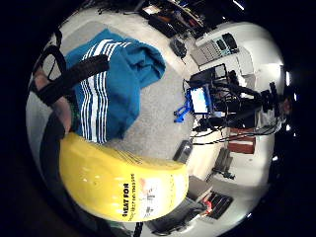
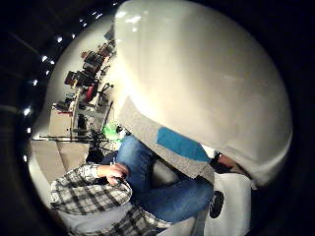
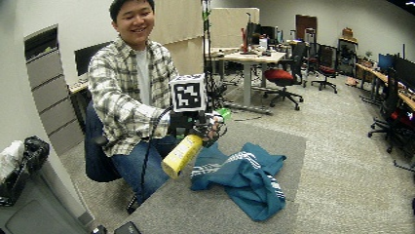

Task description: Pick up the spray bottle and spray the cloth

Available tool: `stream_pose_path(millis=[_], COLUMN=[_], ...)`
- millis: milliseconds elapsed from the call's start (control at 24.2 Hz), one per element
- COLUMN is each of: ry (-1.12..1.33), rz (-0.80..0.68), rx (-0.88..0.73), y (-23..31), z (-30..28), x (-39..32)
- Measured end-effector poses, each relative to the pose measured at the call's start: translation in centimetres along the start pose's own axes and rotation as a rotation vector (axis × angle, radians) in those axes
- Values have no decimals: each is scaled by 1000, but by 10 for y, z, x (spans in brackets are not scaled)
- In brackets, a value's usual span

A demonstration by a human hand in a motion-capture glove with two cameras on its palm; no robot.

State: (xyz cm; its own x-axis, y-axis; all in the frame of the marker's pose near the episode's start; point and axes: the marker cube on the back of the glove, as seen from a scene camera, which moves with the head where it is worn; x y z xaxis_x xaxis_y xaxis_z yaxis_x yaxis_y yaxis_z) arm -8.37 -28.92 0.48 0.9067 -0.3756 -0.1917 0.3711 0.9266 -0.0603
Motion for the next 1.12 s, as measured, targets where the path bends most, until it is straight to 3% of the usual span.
stream_pose_path(millis=[1115], ry=[-977], rz=[204], rx=[581], y=[-21], z=[-66], x=[16])
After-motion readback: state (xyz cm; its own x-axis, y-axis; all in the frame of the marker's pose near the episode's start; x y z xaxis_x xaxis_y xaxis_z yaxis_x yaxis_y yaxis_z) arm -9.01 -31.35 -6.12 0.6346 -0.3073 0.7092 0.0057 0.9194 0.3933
